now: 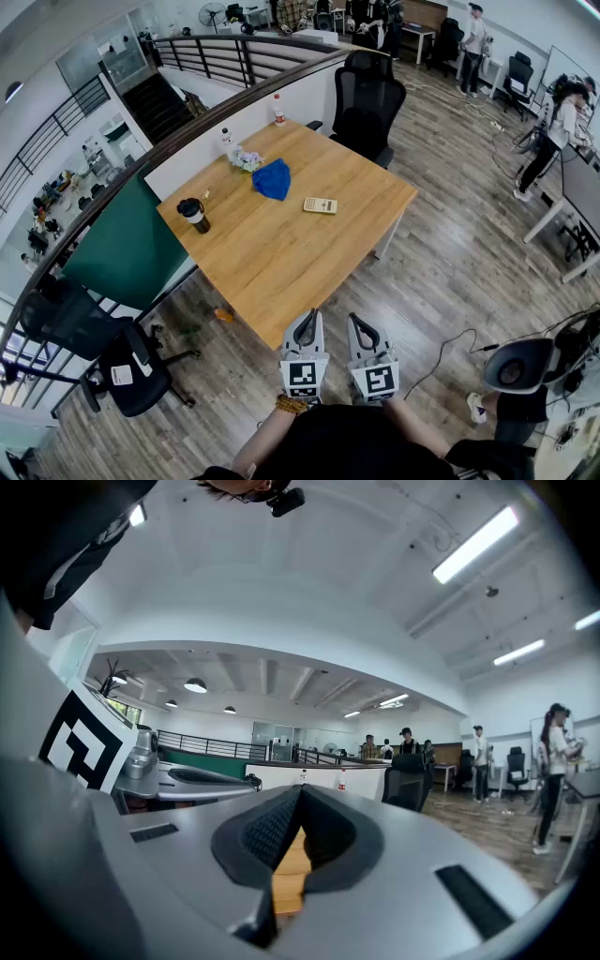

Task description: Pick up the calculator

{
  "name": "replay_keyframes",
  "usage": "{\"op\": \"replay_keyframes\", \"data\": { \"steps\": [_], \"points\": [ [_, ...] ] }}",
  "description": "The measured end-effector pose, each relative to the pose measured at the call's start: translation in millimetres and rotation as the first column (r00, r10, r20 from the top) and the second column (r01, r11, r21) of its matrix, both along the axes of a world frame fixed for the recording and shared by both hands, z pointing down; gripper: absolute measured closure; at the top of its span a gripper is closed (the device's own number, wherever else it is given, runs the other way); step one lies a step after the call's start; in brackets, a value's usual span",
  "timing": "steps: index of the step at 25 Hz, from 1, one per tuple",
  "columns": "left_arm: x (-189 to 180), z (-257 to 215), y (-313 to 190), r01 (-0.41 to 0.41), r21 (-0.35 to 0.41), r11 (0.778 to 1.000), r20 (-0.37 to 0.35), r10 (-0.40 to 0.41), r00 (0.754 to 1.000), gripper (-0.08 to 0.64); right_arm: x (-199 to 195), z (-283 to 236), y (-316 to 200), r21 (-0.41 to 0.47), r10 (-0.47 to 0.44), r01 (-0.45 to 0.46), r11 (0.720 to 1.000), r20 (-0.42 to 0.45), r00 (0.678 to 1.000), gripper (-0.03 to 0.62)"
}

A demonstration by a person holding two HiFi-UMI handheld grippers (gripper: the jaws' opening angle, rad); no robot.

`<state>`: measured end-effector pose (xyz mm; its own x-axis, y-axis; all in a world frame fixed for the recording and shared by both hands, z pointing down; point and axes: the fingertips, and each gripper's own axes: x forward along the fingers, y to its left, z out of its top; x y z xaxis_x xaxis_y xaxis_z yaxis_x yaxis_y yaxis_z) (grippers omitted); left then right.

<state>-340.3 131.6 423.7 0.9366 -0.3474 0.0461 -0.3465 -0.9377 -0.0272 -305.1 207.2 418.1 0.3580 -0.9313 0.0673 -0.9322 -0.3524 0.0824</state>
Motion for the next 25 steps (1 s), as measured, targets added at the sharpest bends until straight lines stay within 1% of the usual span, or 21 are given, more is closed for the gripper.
{"op": "replay_keyframes", "data": {
  "steps": [4,8,12,16,19,22,25],
  "points": [
    [46.0,1.4,18.8,0.002,0.0,1.0,-0.006,-0.002,1.0,0.526,42.9,10.3,19.3,0.01,-0.015,0.015,1.0,0.032,0.999,0.588],
    [88.9,5.9,41.1,-0.016,0.013,1.0,0.025,0.016,1.0,0.526,92.7,19.7,43.3,0.002,-0.01,0.01,1.0,0.118,0.993,0.586],
    [124.9,7.4,63.9,-0.028,0.03,0.999,0.049,0.026,0.998,0.526,141.3,29.7,68.8,0.012,-0.007,0.005,1.0,0.152,0.988,0.586],
    [150.6,15.3,76.4,-0.015,0.028,1.0,0.066,0.013,0.998,0.526,182.7,50.5,88.7,-0.005,-0.007,0.008,1.0,0.168,0.986,0.586],
    [165.4,20.0,79.9,-0.002,0.019,1.0,0.073,0.001,0.997,0.526,208.6,62.0,96.5,-0.028,0.015,-0.009,1.0,0.194,0.981,0.586],
    [179.5,24.4,82.9,0.002,0.016,1.0,0.082,-0.003,0.997,0.526,226.7,68.6,103.5,-0.045,0.041,-0.032,0.999,0.22,0.975,0.586],
    [194.8,24.0,84.6,-0.004,0.015,1.0,0.08,0.003,0.997,0.526,239.5,74.9,106.8,-0.059,0.05,-0.037,0.998,0.227,0.973,0.586]
  ]
}}
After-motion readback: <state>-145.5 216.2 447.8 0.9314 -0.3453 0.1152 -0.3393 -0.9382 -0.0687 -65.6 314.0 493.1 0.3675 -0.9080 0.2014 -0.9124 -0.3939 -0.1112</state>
